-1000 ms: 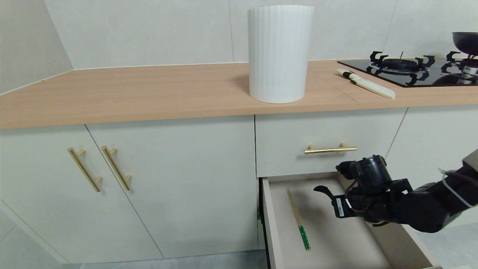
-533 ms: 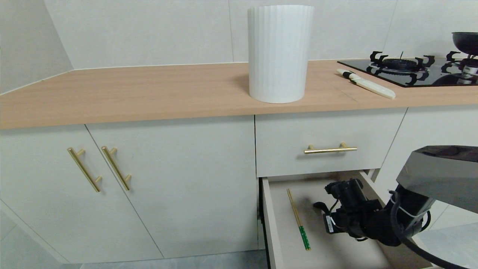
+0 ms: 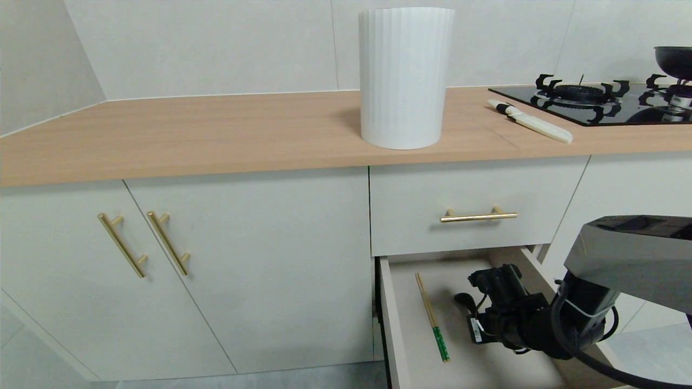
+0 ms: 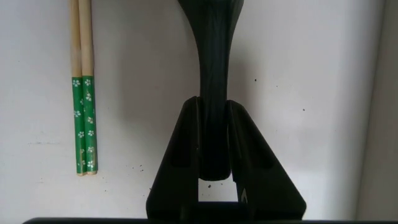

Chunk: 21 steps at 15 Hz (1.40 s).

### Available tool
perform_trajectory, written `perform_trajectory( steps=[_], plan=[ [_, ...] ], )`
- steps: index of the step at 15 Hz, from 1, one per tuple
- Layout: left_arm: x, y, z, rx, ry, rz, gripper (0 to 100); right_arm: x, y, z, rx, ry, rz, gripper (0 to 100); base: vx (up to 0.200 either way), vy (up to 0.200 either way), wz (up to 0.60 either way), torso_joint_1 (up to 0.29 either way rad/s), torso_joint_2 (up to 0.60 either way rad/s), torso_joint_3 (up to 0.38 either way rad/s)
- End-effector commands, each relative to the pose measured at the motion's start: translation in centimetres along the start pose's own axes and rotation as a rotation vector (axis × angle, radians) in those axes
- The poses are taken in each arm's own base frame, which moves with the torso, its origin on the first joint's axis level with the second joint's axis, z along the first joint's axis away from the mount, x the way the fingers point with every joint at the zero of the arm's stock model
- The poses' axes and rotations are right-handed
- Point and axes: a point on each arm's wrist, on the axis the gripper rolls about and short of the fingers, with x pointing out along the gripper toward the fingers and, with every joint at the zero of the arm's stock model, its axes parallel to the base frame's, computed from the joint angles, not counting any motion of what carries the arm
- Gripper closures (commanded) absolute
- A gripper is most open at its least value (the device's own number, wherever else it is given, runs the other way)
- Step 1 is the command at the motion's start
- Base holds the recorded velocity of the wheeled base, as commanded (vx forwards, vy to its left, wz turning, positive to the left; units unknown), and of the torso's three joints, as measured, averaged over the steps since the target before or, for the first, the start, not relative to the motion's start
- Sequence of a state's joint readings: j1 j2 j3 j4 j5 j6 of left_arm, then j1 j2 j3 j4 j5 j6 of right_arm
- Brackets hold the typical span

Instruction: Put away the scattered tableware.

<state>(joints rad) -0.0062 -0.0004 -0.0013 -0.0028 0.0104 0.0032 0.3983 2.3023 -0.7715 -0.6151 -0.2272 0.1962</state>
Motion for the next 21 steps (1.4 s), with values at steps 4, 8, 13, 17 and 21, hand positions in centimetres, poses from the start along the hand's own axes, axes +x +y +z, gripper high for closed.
perform_trajectory(
  steps=[4,8,13,17,21],
  plan=[
    [0.0,0.0,0.0,0.000,0.001,0.000,0,-0.1,0.0,0.0,0.000,-0.001,0.001,0,0.000,0.000,0.00,0.000,0.00,0.000],
    [0.0,0.0,0.0,0.000,0.000,0.000,0,-0.1,0.0,0.1,0.002,-0.003,0.001,0,0.000,0.000,0.00,0.000,0.00,0.000],
    [0.0,0.0,0.0,0.000,0.000,0.000,0,-2.1,-0.3,1.1,0.050,-0.049,0.014,0,0.000,0.000,0.00,0.000,0.00,0.000],
    [0.0,0.0,0.0,0.000,0.001,0.000,0,-7.4,-1.1,2.8,0.081,-0.151,0.052,0,0.000,0.000,0.00,0.000,0.00,0.000],
    [0.0,0.0,0.0,0.000,0.000,0.000,0,-11.8,-1.5,3.9,0.072,-0.143,0.072,0,0.000,0.000,0.00,0.000,0.00,0.000]
  ],
)
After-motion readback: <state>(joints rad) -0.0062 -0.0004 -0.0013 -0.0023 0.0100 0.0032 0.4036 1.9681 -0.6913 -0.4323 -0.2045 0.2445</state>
